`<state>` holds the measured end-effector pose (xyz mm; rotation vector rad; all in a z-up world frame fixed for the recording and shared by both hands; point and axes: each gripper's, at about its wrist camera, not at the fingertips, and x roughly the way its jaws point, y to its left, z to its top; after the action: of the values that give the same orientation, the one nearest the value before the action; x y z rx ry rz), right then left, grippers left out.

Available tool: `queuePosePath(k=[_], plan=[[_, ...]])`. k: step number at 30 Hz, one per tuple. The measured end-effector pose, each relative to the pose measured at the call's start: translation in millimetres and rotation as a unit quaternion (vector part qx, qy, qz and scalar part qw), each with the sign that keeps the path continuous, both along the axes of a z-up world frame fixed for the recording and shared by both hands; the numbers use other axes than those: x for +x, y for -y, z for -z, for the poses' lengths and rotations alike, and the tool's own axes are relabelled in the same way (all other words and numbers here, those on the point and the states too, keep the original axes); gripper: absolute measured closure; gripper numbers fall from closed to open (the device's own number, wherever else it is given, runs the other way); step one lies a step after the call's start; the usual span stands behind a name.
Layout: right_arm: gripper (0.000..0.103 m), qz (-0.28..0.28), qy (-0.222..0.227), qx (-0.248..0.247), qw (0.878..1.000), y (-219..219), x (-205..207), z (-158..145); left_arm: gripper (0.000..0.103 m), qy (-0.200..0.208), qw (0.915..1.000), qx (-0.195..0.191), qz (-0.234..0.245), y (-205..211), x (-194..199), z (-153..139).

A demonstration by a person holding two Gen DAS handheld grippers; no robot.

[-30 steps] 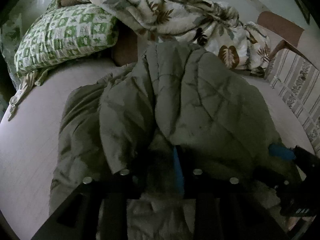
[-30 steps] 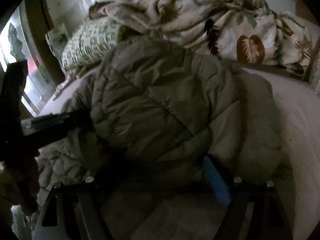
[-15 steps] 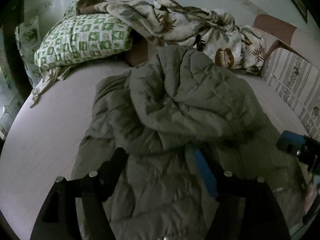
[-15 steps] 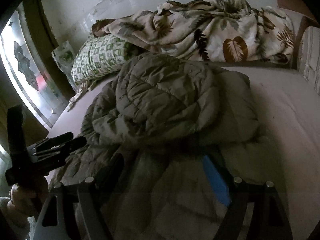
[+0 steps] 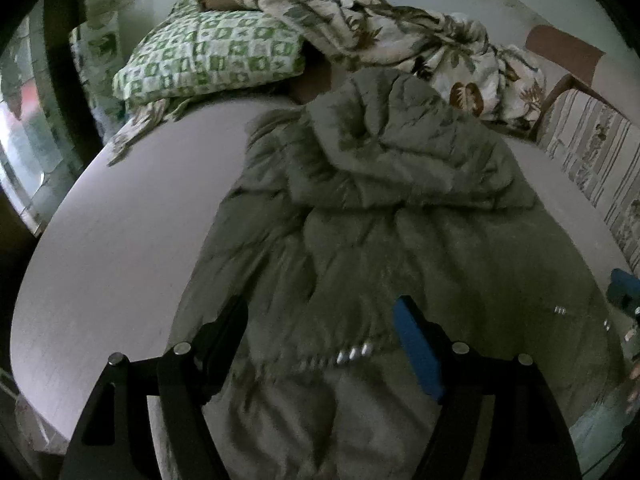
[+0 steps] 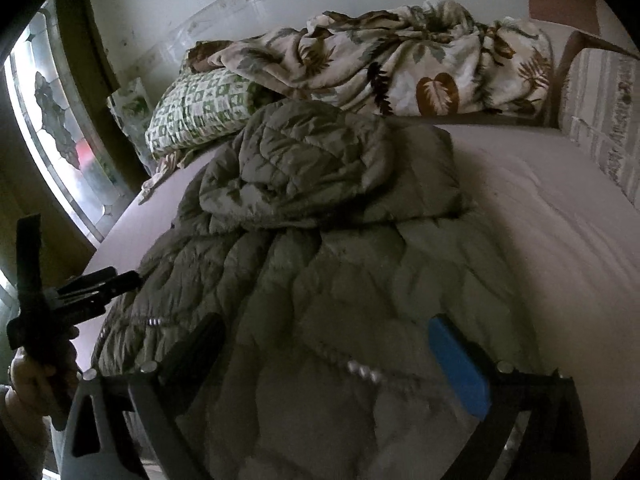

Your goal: Fold large clothes

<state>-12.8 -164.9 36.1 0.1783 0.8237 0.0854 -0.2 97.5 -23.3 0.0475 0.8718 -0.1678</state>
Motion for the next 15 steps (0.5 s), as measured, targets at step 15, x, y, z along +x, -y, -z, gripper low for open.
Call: queuePosePath(k=[15], plan=[[0.0, 0.032, -0.04, -0.011, 0.999, 32.0, -70.5, 15.5, 0.026, -0.044, 0.9979, -0.018, -0.044, -48.5, -61.7, 24.4]])
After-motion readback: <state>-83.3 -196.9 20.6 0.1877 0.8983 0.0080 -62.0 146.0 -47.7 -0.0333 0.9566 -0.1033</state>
